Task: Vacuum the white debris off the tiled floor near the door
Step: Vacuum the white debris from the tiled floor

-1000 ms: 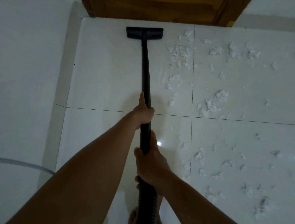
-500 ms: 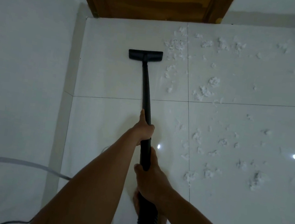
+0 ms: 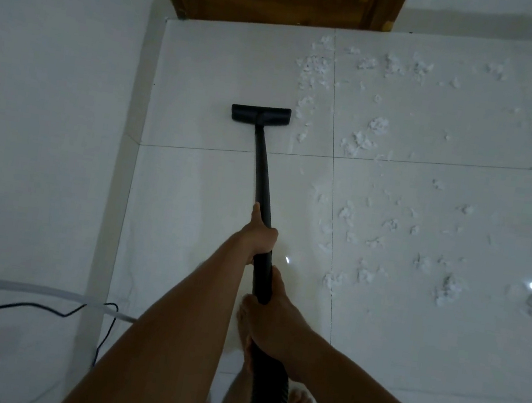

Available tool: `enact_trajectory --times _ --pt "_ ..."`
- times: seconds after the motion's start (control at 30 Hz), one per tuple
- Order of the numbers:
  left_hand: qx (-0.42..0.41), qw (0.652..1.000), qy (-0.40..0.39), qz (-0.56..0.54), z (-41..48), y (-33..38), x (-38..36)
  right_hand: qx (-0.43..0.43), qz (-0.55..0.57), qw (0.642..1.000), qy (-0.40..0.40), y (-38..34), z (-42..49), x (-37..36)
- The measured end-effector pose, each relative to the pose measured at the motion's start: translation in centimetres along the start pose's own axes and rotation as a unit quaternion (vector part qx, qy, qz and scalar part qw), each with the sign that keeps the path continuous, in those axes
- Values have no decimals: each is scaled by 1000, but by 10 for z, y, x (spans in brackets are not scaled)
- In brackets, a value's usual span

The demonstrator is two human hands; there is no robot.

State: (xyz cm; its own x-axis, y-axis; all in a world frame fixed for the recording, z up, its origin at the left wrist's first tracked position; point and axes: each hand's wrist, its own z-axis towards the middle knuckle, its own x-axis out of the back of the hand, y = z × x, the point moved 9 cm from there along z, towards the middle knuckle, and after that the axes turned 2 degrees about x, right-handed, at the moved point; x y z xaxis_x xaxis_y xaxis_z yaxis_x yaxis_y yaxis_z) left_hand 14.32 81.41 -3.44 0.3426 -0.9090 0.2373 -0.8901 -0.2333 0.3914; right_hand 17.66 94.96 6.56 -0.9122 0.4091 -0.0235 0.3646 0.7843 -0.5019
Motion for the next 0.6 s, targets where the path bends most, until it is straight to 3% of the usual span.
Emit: enact_trajectory --times 0.3,0.6 --pt "24 1000 2 -7 -31 -18 -18 -2 15 1000 -22 13 -32 2" --pt "17 1000 13 -9 20 12 26 3 -11 1000 -10 -29 22 2"
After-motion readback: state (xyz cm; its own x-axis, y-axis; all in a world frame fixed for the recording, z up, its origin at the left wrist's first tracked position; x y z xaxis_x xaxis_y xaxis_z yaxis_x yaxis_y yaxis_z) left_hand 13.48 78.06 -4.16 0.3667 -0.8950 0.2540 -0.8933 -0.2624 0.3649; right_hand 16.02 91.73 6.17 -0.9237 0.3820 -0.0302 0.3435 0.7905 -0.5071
